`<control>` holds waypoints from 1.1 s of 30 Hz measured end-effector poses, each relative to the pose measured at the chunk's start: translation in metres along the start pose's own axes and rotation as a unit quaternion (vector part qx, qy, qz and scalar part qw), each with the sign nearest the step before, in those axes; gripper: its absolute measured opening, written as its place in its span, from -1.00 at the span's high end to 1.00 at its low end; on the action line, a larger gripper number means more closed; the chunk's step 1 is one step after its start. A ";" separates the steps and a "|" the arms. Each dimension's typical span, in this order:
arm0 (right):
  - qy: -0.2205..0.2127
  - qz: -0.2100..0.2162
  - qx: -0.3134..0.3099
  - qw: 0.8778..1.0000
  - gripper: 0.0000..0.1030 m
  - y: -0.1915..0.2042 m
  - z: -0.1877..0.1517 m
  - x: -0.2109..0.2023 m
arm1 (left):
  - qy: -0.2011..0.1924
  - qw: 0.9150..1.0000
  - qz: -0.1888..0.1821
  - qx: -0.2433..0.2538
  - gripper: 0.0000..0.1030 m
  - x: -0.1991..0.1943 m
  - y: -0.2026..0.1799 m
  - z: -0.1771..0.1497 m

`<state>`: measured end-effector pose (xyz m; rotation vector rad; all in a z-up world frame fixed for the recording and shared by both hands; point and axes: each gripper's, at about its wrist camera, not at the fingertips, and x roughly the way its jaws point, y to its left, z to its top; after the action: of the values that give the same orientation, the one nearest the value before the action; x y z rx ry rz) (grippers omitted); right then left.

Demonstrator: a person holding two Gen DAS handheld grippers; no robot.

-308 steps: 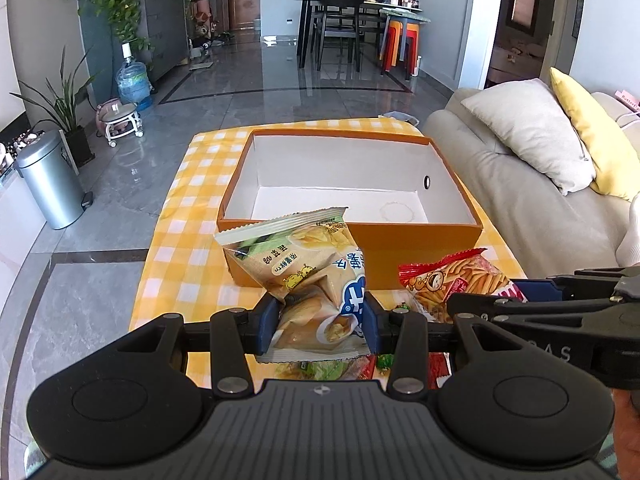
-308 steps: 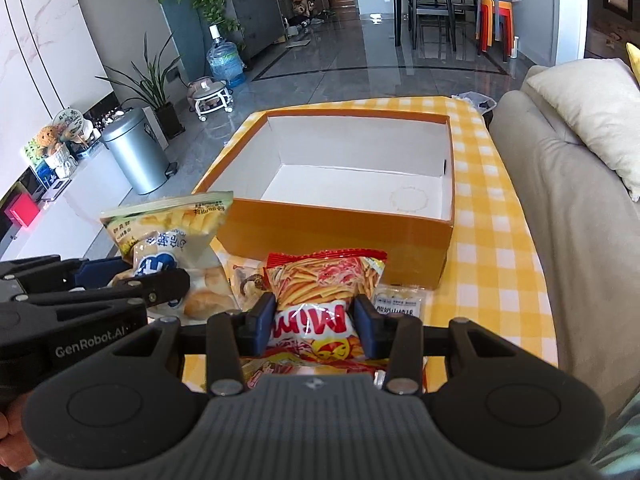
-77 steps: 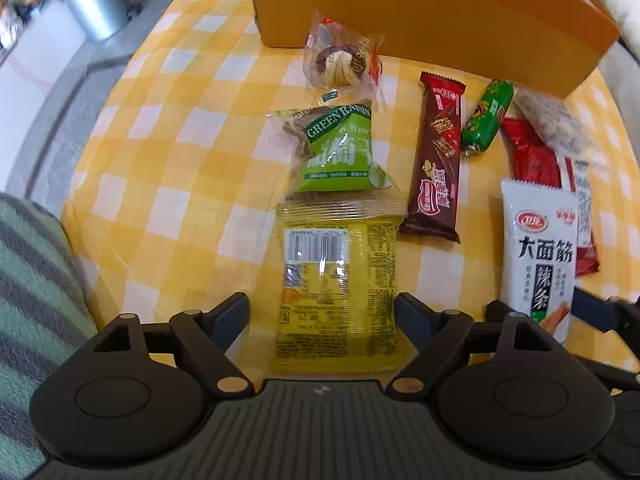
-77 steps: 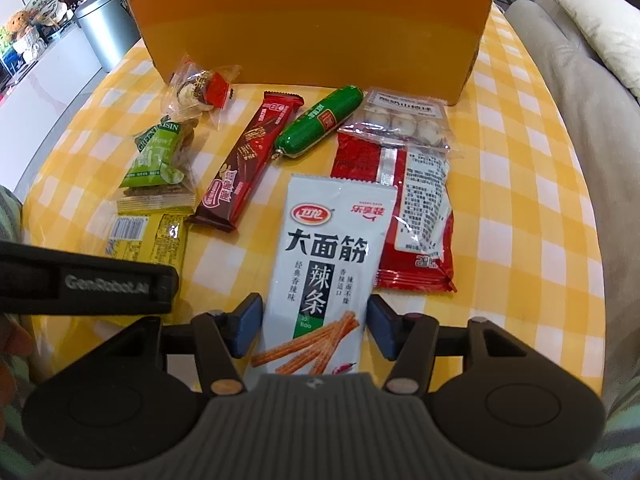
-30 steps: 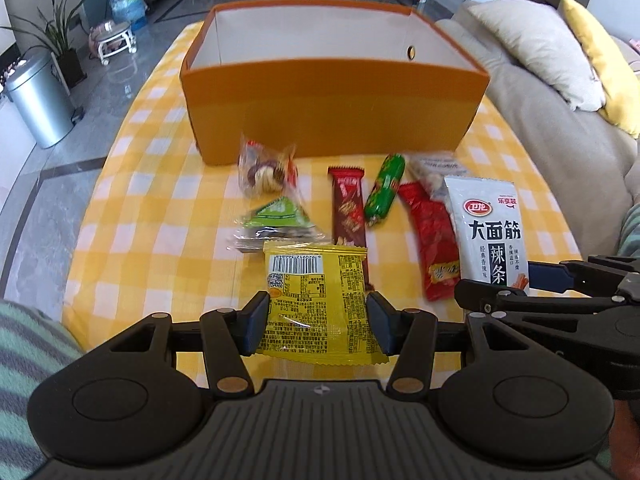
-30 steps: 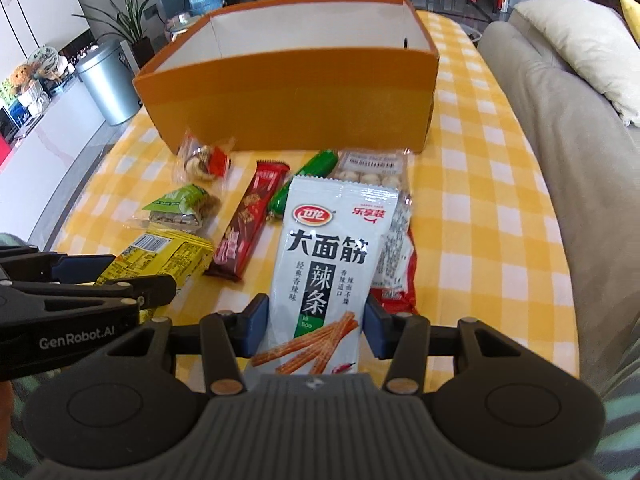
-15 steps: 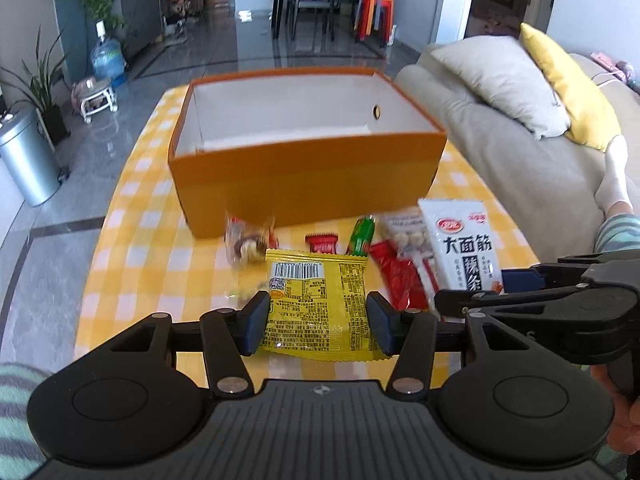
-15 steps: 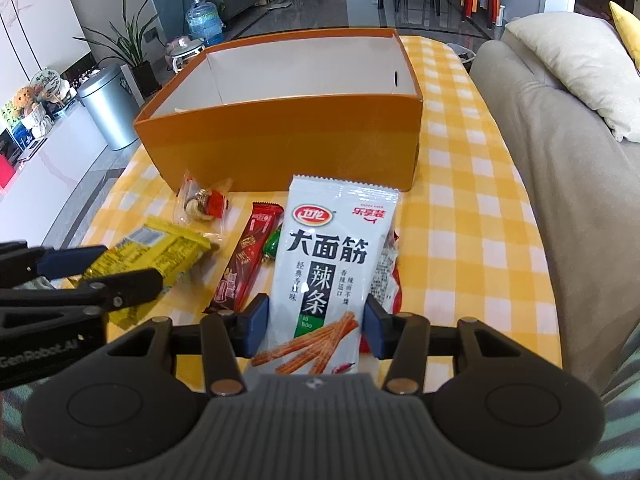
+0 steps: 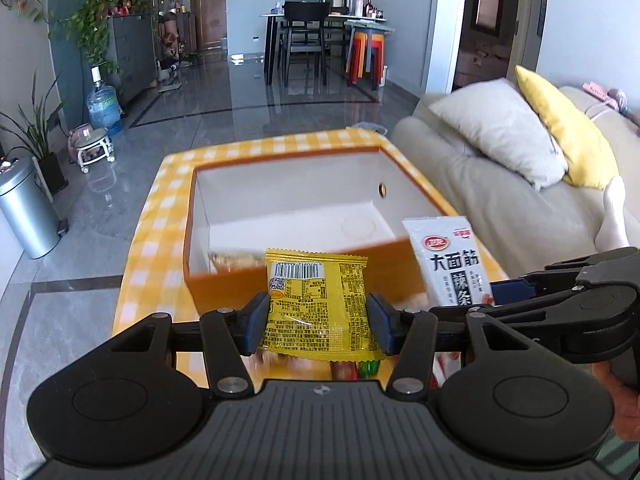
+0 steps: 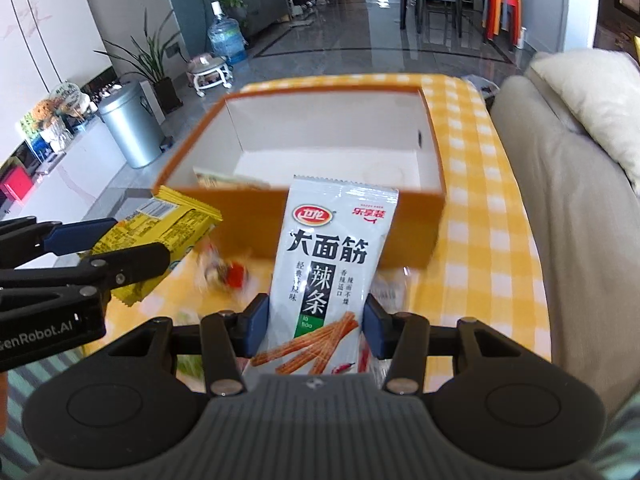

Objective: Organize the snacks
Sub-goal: 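Lift both held packs and carry them over the orange box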

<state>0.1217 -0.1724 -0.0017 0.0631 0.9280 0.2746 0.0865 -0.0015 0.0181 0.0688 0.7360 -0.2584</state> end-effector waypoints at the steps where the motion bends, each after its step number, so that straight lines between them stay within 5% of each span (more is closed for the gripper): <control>1: -0.001 0.005 0.002 1.000 0.09 0.000 0.007 0.000 | -0.002 1.000 0.000 0.002 -0.16 0.002 0.002 0.006; 17: -0.027 -0.007 -0.017 0.999 0.09 -0.004 0.116 0.045 | 0.047 0.999 -0.011 -0.003 -0.16 0.081 0.038 0.086; 33: 0.066 -0.044 -0.045 0.996 0.11 -0.015 0.142 0.143 | 0.162 0.986 0.013 0.032 -0.16 0.170 0.046 0.077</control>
<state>0.3193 -0.1405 -0.0306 -0.0802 1.0453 0.2400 0.2700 -0.0045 -0.0404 0.1839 1.0496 -0.2486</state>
